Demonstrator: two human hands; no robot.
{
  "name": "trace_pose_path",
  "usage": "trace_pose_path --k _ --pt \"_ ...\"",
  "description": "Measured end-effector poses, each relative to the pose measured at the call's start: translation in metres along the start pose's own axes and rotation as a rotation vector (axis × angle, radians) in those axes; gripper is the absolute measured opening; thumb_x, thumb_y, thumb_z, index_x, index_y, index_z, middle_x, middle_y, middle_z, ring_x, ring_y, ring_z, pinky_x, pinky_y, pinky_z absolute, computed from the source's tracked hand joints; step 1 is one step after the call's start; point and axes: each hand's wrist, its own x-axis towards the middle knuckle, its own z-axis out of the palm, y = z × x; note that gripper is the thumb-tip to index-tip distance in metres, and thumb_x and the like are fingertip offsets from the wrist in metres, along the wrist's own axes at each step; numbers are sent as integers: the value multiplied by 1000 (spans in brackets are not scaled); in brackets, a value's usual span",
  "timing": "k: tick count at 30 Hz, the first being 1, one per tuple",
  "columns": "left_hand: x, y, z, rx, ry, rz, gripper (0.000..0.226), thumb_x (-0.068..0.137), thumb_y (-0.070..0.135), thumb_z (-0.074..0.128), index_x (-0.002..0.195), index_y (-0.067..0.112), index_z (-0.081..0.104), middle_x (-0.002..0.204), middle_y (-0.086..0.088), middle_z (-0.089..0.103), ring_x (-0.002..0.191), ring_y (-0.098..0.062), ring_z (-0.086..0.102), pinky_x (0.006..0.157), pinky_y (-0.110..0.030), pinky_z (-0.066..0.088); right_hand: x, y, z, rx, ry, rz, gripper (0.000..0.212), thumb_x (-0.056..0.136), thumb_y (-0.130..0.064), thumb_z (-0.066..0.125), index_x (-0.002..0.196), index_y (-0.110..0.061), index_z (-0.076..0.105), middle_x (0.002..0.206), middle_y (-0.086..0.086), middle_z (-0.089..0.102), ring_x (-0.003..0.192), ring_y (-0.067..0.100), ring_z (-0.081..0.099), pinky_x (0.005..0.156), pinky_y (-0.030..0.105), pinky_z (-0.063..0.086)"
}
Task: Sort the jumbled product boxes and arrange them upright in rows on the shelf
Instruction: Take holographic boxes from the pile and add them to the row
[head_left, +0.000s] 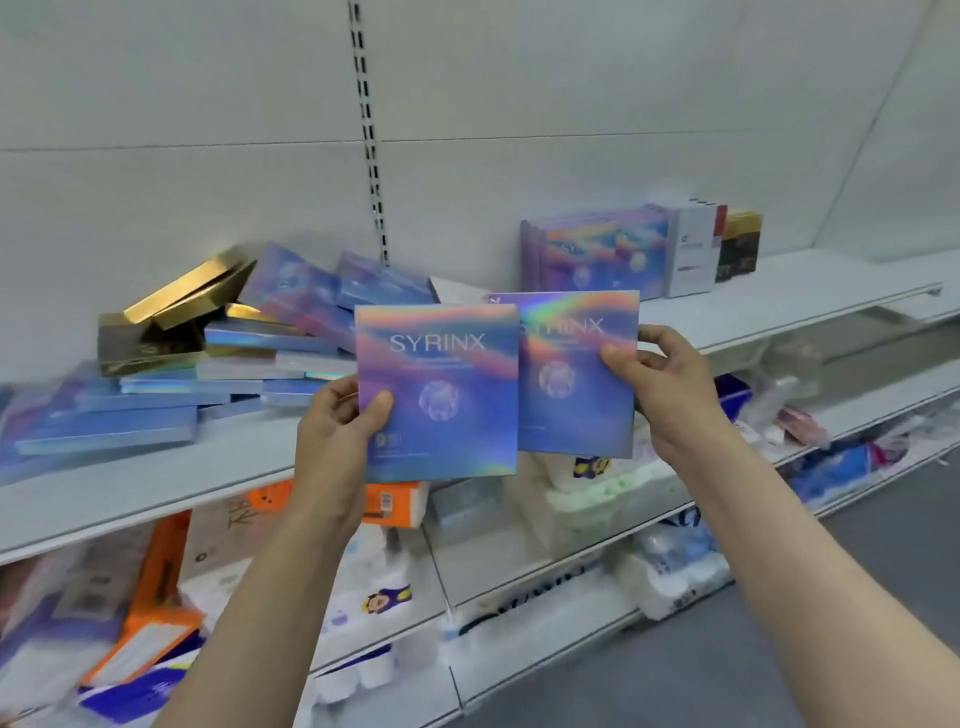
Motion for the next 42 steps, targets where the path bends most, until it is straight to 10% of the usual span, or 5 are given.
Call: trace_pose_path --k 10,19,29,34,42 --pt "81 -33 130 -64 4 22 17 90 3 63 104 10 57 93 0 71 82 -13 68 78 -30 56 145 29 -68 2 -7 7 29 84 -20 77 106 -27 59 94 4 77 83 21 75 57 29 57" --pt "168 -45 197 -76 77 85 22 90 5 64 111 9 56 96 -2 71 86 -16 68 78 -30 55 298 52 -78 0 -74 -23 38 82 -22 79 113 -28 57 107 22 67 101 39 68 91 61 53" --pt "194 -71 244 -24 126 84 21 89 10 66 108 12 58 103 -6 73 91 -22 71 79 -41 57 367 98 -63 -261 -114 -139 38 77 -22 84 107 -19 63 101 3 66 92 18 60 83 19 52" --pt "198 -82 283 10 127 87 20 88 7 67 104 16 60 106 -10 72 102 -31 68 88 -49 54 384 59 -69 -246 -65 -276 46 80 -23 82 118 -15 59 104 0 65 96 11 63 88 26 53" --pt "206 -87 380 171 11 222 25 87 4 68 104 17 58 102 -2 69 91 -13 66 79 -28 51 416 -27 -103 -705 -622 -515 36 80 -26 80 115 -25 69 107 -13 71 98 2 64 86 18 48"
